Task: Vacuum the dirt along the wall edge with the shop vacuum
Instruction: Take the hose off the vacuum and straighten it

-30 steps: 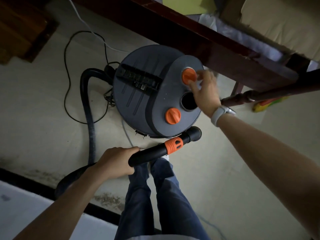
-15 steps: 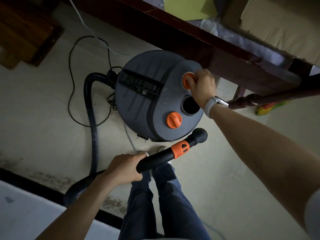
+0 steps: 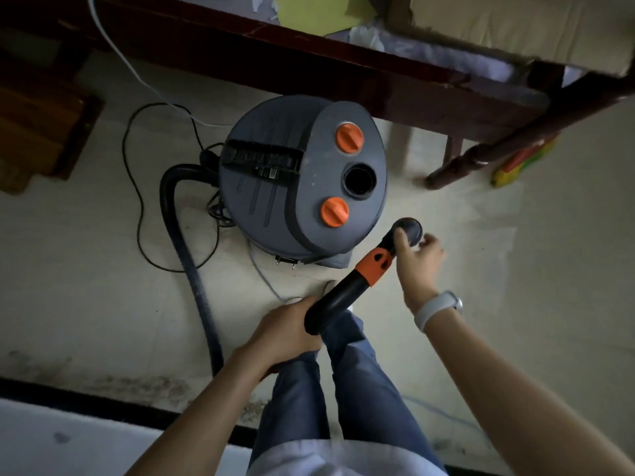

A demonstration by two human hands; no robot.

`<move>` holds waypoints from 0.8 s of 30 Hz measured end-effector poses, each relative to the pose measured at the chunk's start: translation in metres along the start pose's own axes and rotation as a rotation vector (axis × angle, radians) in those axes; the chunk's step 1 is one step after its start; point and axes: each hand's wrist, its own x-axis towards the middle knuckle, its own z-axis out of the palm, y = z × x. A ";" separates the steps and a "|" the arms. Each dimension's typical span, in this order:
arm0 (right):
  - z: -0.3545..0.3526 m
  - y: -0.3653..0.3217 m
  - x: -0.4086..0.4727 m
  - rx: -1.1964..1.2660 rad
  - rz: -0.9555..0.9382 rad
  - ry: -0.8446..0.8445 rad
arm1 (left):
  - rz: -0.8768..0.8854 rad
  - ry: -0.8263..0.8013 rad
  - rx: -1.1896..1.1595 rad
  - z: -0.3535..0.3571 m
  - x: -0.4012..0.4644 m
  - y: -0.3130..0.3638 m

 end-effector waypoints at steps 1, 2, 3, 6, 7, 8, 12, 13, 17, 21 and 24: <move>-0.005 0.012 -0.012 0.150 0.190 -0.125 | 0.015 -0.011 0.005 0.003 -0.003 0.006; -0.009 0.019 -0.021 0.342 0.352 -0.268 | 0.031 -0.028 0.024 0.006 -0.005 0.013; -0.016 0.024 -0.028 0.528 0.471 -0.363 | 0.050 -0.051 0.056 0.008 -0.008 0.020; -0.041 0.033 -0.032 0.855 0.553 -0.325 | 0.100 -0.108 0.131 0.011 -0.016 0.045; -0.054 0.035 -0.031 0.925 0.554 -0.293 | 0.119 -0.119 0.162 0.013 -0.017 0.056; -0.067 0.036 -0.031 0.989 0.553 -0.282 | 0.140 -0.124 0.196 0.015 -0.018 0.067; -0.140 0.037 -0.024 1.149 0.490 -0.279 | 0.231 -0.132 0.255 0.040 -0.014 0.128; -0.162 0.037 -0.022 1.172 0.467 -0.261 | 0.254 -0.138 0.265 0.050 -0.013 0.149; -0.258 0.051 0.000 1.249 0.359 -0.209 | 0.325 -0.194 0.315 0.103 -0.002 0.241; -0.366 0.080 0.034 1.251 0.221 -0.139 | 0.425 -0.226 0.393 0.171 0.015 0.341; -0.449 0.102 0.057 1.268 0.105 -0.034 | 0.506 -0.252 0.422 0.220 0.024 0.415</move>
